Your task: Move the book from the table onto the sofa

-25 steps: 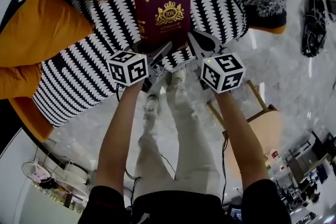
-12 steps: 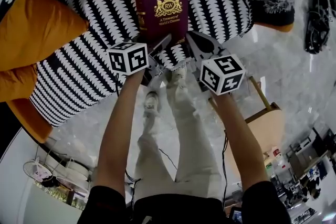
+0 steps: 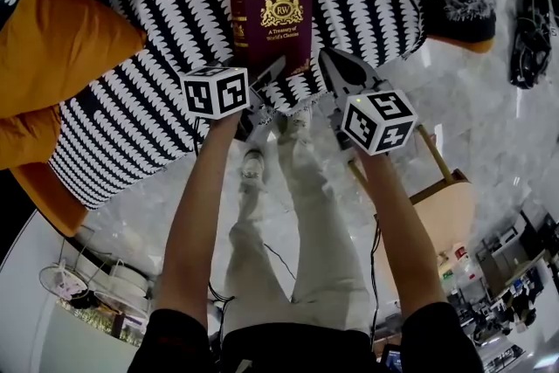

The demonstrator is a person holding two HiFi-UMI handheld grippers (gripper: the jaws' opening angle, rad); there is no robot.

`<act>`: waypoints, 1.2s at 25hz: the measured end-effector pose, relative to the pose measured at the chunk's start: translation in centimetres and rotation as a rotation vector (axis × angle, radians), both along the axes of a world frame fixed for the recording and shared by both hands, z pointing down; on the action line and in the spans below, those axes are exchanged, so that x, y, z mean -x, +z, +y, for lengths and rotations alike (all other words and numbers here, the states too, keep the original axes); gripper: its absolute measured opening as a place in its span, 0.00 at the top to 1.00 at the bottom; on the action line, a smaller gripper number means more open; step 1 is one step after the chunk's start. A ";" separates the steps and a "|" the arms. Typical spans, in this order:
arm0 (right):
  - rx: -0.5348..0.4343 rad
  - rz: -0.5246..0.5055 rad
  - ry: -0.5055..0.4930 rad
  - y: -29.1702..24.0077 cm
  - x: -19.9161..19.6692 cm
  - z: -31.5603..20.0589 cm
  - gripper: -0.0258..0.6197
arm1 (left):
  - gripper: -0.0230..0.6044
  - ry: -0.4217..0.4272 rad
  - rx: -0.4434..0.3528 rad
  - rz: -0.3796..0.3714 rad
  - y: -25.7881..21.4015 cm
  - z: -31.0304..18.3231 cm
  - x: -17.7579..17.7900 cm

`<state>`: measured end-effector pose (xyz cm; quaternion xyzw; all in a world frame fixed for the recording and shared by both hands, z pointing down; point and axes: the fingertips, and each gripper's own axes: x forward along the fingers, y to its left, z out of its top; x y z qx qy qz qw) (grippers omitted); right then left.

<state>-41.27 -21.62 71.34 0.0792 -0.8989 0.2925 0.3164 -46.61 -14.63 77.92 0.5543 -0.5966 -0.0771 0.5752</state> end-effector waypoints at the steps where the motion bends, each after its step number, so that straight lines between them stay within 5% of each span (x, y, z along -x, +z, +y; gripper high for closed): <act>1: 0.001 0.001 -0.001 0.1 0.0 0.0 0.93 | 0.57 -0.001 -0.001 0.002 0.1 0.0 0.1; 6: 0.006 0.005 -0.011 -0.1 0.1 1.0 0.93 | 0.54 -0.017 -0.004 -0.044 -0.6 0.6 0.8; 16: 0.015 0.011 -0.033 0.5 0.6 2.3 0.93 | 0.22 -0.134 0.107 -0.210 1.1 3.4 3.7; 19: 0.014 0.004 -0.034 0.2 0.3 1.5 0.93 | 0.20 -0.153 0.120 -0.264 0.7 3.4 4.2; 30: -0.002 0.000 -0.020 -1.4 0.2 1.1 0.93 | 0.20 -0.065 0.101 -0.247 -2.0 3.8 2.9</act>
